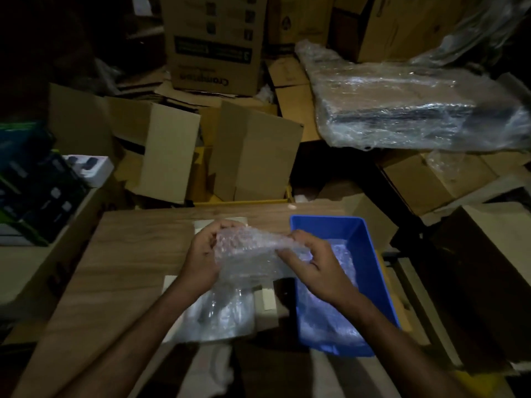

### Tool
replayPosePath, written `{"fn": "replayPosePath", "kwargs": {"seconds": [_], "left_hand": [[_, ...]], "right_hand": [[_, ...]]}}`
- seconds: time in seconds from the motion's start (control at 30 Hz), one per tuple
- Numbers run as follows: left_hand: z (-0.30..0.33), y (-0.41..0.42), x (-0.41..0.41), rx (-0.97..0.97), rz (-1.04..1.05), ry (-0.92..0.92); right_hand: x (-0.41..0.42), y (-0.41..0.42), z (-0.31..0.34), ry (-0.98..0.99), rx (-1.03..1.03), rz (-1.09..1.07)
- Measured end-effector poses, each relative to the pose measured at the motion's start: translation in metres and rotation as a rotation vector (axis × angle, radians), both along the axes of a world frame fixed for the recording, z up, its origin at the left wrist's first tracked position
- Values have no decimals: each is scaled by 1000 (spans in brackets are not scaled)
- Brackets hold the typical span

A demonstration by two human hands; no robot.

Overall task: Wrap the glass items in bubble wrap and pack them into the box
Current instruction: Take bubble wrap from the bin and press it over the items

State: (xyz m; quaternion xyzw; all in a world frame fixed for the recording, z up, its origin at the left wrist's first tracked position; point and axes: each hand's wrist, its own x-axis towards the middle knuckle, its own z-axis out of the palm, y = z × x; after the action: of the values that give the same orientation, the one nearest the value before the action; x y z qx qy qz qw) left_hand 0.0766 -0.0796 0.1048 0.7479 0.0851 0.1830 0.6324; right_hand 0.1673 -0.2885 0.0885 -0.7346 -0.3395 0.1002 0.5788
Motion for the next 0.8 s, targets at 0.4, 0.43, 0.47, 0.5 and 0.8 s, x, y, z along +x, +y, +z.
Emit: {"fn": "replayPosePath", "kwargs": {"seconds": [0.4,0.43,0.47,0.5,0.8], "left_hand": [[-60,40,-64,-637,270,711],[-62,43,-68,-655,267,682],[-64,47,-72,-654,268,662],[-61,49,-76,-652,275,657],[-61,71,-91,-494,331,604]], "right_hand": [[-47,64,-32,1513,165,-32],[-52,63,-37,1448,97,-8],[-57,61,-42,1353,16,-1],[-61,60,-51,1248,-31,-44],[-79,68,-48,722,-13,44]]}}
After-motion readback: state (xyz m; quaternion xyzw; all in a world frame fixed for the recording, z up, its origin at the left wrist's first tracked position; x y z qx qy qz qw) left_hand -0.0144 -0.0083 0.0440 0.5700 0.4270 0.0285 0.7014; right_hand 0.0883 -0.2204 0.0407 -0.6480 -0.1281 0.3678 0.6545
